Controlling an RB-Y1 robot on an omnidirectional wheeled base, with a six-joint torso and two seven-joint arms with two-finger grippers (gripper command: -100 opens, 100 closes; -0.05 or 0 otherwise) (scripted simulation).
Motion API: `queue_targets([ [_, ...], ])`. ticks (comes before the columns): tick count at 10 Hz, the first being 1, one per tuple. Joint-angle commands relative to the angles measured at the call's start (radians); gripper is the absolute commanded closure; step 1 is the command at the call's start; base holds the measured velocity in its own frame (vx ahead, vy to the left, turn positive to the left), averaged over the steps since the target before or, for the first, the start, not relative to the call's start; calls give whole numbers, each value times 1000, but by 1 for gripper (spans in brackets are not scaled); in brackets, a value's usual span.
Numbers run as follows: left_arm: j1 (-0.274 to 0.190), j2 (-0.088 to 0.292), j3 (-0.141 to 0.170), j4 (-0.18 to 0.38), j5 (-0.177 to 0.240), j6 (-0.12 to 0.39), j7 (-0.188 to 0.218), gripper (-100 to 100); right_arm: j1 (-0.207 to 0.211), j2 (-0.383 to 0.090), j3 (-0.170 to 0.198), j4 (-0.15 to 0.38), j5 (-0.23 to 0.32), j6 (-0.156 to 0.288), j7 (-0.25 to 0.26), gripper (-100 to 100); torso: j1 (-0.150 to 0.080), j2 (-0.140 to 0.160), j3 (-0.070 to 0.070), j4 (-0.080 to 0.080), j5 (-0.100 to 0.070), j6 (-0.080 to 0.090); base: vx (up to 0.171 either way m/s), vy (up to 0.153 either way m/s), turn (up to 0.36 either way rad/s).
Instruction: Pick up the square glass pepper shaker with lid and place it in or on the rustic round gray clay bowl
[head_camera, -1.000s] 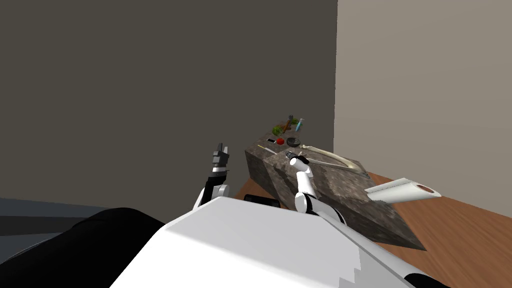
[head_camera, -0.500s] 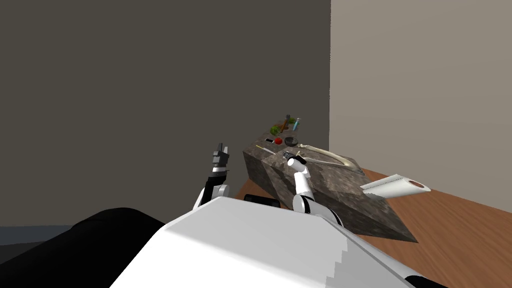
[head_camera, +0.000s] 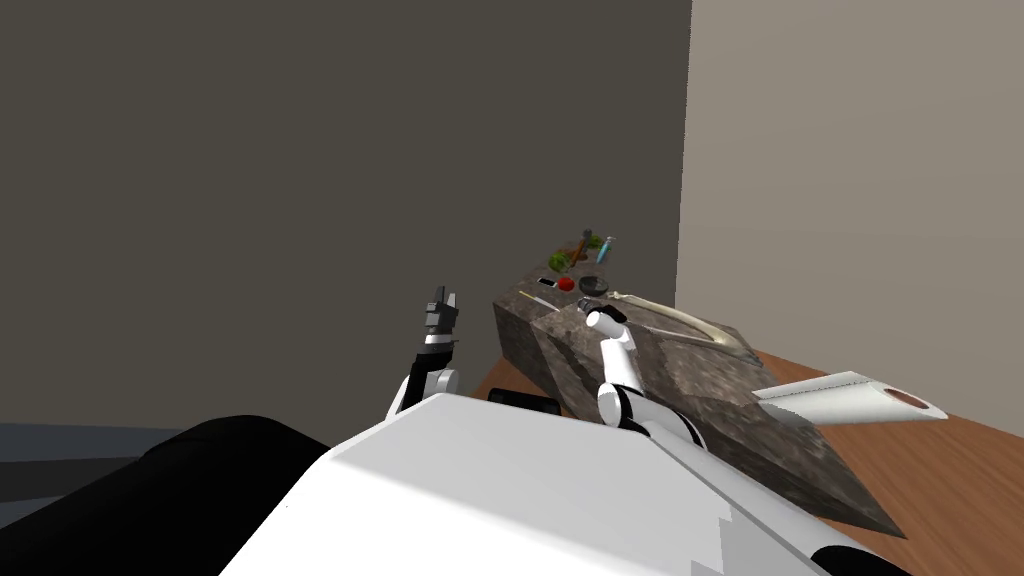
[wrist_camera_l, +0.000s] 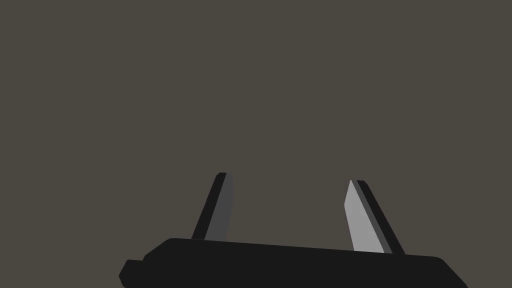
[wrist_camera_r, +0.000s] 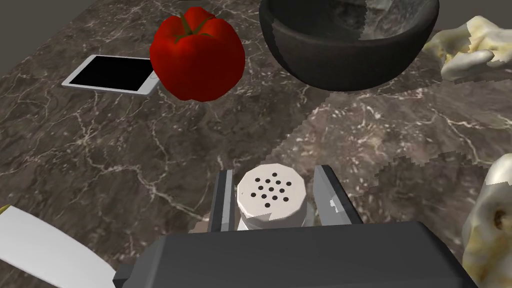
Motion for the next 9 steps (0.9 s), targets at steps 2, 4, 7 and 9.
queue_targets([
  [2,0,0,0,0,0,0,0,0,-32,-70,-15,-14,2,17,35,100,-1,1,1,1,0,0,-17,-5,164],
  [4,0,0,0,0,0,0,0,0,-58,-104,-27,-13,1,20,60,100,-1,2,2,1,0,-2,-35,-35,220],
  [7,0,0,0,0,0,0,0,0,-112,-159,-58,-6,-3,27,110,100,-2,5,4,2,0,-2,-64,-46,217],
  [9,0,0,0,0,0,0,0,0,-158,-213,-95,12,-10,36,145,100,-3,6,4,2,1,-1,-70,-58,278],
])
